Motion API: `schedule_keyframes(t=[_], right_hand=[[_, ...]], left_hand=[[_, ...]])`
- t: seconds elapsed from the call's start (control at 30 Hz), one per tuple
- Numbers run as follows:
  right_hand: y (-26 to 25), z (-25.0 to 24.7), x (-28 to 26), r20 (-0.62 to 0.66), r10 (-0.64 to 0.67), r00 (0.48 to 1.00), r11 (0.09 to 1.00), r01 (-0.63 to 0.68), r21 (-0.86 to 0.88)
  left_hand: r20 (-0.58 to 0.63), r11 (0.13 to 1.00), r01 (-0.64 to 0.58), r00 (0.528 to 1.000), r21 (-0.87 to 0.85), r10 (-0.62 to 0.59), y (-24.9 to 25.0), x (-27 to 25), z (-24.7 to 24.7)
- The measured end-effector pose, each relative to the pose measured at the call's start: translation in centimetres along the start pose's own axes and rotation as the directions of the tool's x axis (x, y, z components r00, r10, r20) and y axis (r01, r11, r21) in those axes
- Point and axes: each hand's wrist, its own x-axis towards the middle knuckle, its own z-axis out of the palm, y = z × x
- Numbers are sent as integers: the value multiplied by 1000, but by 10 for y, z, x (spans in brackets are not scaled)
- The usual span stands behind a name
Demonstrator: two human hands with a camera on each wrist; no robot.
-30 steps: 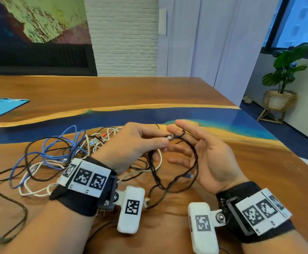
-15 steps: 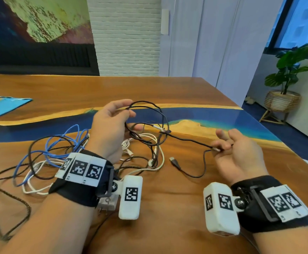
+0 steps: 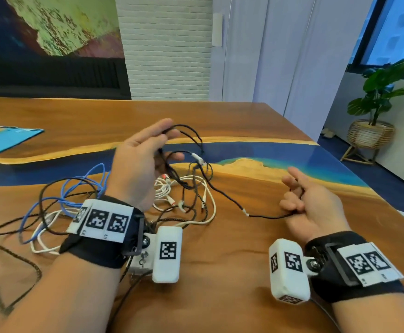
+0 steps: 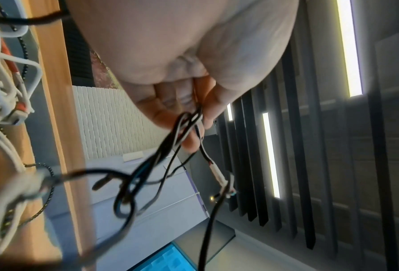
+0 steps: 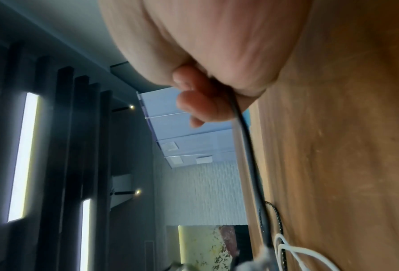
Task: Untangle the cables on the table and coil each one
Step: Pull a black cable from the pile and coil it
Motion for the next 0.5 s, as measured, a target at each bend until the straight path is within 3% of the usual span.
schedule_keyframes(t=[0.2, 0.37, 0.5], right_hand=[[-5, 19, -31, 349, -70, 935, 943, 175, -281], [6, 28, -43, 465, -62, 883, 828, 306, -470], [22, 31, -44, 517, -38, 855, 794, 340, -505]], left_hand=[[195, 986, 73, 975, 153, -102, -9, -9, 12], [298, 988, 87, 947, 125, -121, -17, -15, 20], [452, 980, 68, 880, 187, -148, -26, -24, 29]])
